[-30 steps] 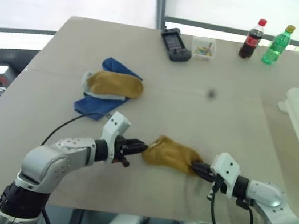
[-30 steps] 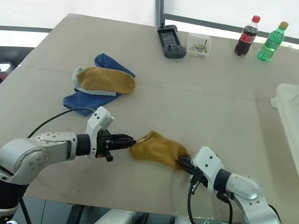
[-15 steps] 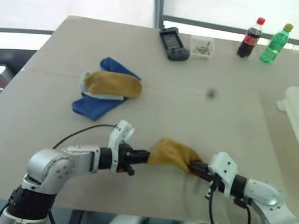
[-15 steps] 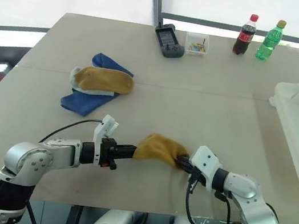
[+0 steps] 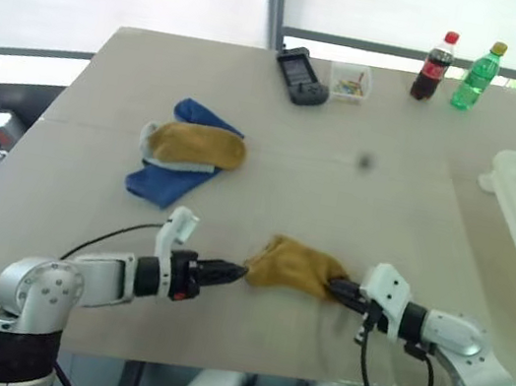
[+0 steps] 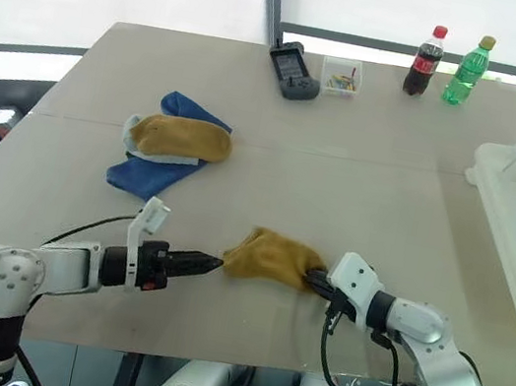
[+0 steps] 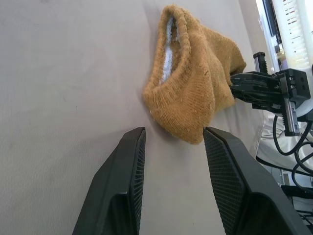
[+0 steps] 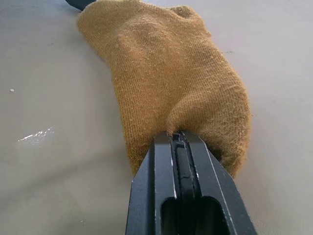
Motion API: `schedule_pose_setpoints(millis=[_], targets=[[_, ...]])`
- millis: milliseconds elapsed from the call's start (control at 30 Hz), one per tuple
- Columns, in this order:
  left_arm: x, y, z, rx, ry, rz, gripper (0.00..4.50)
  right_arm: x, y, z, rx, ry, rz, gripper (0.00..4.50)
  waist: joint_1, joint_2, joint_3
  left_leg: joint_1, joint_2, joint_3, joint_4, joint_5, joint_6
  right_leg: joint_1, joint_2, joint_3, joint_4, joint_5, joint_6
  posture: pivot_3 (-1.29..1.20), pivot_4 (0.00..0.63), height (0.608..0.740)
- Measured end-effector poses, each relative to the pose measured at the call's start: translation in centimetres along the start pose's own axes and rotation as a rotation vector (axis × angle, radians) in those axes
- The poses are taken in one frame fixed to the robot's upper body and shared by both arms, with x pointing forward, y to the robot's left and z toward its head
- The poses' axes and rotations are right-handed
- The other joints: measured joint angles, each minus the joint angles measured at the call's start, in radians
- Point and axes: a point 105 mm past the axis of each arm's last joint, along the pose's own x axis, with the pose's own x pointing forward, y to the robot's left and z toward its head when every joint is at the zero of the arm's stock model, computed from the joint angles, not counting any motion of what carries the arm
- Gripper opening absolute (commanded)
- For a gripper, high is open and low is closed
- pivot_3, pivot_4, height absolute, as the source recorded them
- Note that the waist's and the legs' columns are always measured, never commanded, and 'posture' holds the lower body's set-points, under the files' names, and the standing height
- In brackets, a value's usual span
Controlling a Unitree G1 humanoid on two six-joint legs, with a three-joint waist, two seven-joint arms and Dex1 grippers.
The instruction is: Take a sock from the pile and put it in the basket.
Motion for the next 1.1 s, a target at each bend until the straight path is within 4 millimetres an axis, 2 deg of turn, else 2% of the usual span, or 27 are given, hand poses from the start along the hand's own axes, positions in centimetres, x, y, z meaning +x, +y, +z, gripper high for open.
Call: schedule_pose_setpoints(millis=[200,300,433,467,700,767,833,1033,1067,1100], targets=[[0.4,0.2,0.4,0.049,-0.019,0.052,1.99,-0.1,0.1,-0.1,-0.001,-0.002,0.001,0.0,0.001,0.0,0.0,0.0,0.0,0.0,0.0,0.0,0.0,0.0,0.0,0.0,0.0,0.0,0.0,0.0,0.15,0.74],[1.0,-0.1,0.8,0.124,-0.027,0.068,2.66,-0.1,0.3,-0.2,0.003,-0.001,0.002,0.0,0.002,0.0,-0.001,0.001,0.0,0.0,0.0,0.0,0.0,0.001,0.0,0.0,0.0,0.0,0.0,0.0,0.15,0.74],[2.1,-0.8,1.1,0.247,-0.042,0.075,4.25,-0.1,0.4,-0.2,0.003,0.001,0.004,0.0,0.003,0.002,-0.003,0.002,0.0,0.0,0.0,0.0,0.0,0.002,0.0,0.0,0.0,0.0,0.0,0.0,0.15,0.74],[2.4,-0.9,1.2,0.272,-0.049,0.077,4.45,-0.1,0.4,-0.3,0.004,0.002,0.004,0.0,0.003,0.002,-0.004,0.002,0.0,0.0,0.0,0.0,-0.001,0.002,0.0,0.0,0.0,0.0,0.0,0.0,0.15,0.74],[2.8,-0.6,1.2,0.355,-0.059,0.112,4.45,-0.2,0.6,-0.5,0.009,0.007,0.007,0.0,0.002,0.004,-0.008,0.002,0.0,0.0,0.0,0.0,-0.001,0.002,0.0,0.0,0.001,0.0,0.0,0.0,0.15,0.74],[2.9,-0.5,1.1,0.363,-0.058,0.116,3.86,-0.2,0.6,-0.5,0.009,0.008,0.007,0.0,0.002,0.005,-0.009,0.002,0.0,0.0,0.0,0.0,-0.001,0.002,0.0,0.0,0.001,0.0,0.0,0.0,0.15,0.74],[3.0,0.0,1.1,0.358,-0.053,0.135,3.09,-0.2,0.6,-0.5,0.009,0.008,0.007,0.0,0.002,0.005,-0.01,0.002,0.0,0.0,0.0,0.0,-0.001,0.002,0.0,0.0,0.001,0.0,0.0,0.0,0.15,0.74],[3.7,0.9,1.4,0.468,-0.025,0.197,0.36,-0.2,0.6,-0.5,0.007,0.01,0.008,0.0,0.005,0.004,-0.011,0.002,0.0,0.0,0.0,0.0,-0.001,0.002,-0.001,0.0,-0.001,0.0,0.0,0.0,0.15,0.74],[3.7,1.0,1.4,0.482,-0.025,0.205,0.07,-0.2,0.6,-0.5,0.008,0.01,0.008,0.0,0.005,0.004,-0.011,0.002,0.0,0.0,0.0,0.0,-0.001,0.002,-0.001,0.0,-0.001,0.0,0.0,0.0,0.15,0.74],[3.9,1.1,1.5,0.495,-0.025,0.21,0.07,-0.2,0.6,-0.5,0.008,0.01,0.008,0.0,0.005,0.004,-0.011,0.002,0.0,0.0,0.0,0.0,0.0,0.002,-0.001,0.0,-0.001,0.0,0.0,0.0,0.15,0.74]])
